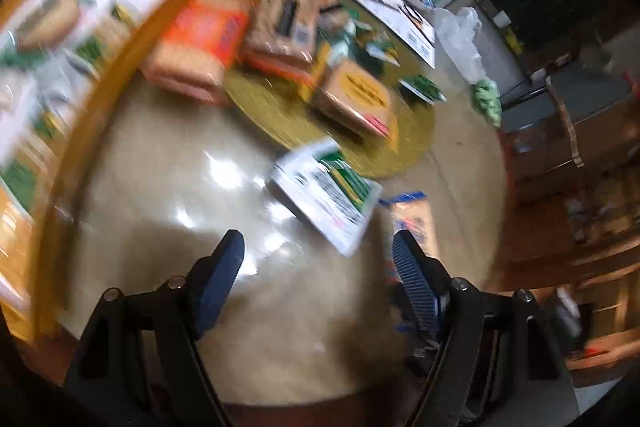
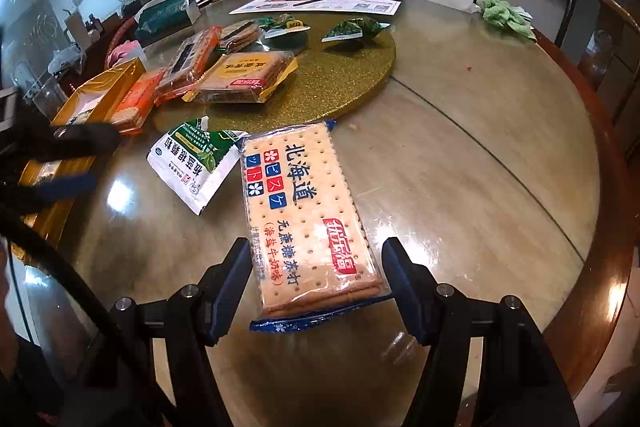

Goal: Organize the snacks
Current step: 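Grasp the white-green packet with the left gripper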

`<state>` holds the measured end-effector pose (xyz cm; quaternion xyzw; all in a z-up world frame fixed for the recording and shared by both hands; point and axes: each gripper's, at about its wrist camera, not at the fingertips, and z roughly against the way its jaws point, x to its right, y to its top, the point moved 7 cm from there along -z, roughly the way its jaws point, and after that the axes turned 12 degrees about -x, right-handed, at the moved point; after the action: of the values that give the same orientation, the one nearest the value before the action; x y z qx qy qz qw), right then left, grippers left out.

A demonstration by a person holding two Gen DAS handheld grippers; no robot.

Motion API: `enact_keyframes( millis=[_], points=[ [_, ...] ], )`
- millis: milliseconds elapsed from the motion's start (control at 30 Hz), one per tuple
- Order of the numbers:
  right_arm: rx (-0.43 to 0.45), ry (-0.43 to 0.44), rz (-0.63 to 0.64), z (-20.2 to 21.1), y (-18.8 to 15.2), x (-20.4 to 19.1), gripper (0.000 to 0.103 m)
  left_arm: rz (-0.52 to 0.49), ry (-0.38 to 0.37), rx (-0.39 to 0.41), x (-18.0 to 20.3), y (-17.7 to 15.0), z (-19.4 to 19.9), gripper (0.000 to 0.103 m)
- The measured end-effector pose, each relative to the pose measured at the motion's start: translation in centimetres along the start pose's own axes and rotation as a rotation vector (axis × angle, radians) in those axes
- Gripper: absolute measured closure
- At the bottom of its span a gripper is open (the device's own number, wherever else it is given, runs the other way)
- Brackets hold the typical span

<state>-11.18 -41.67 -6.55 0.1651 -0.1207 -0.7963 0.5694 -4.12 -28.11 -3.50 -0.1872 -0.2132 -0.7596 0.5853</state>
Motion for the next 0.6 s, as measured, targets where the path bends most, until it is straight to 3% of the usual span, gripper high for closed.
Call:
enact_keyframes(
  millis=[167, 300, 467, 600],
  points=[
    [0.006, -0.010, -0.004, 0.0, -0.1, -0.1, 0.036, 0.022, -0.029, -0.057, 1.9, 2.8, -3.0, 0.027],
    [0.005, -0.010, -0.012, 0.1, -0.4, -0.1, 0.036, 0.049, 0.008, -0.041, 1.7, 5.7, -4.0, 0.028],
    [0.003, -0.004, -0.021, 0.4, -0.9, 0.3, 0.036, 0.065, 0.045, 0.005, 0.7, 4.0, -1.8, 0.028],
    [0.004, -0.025, -0.011, 0.3, -0.7, 0.0, 0.035, 0.166, 0.053, 0.031, 0.3, 4.4, -2.4, 0.028]
  ],
)
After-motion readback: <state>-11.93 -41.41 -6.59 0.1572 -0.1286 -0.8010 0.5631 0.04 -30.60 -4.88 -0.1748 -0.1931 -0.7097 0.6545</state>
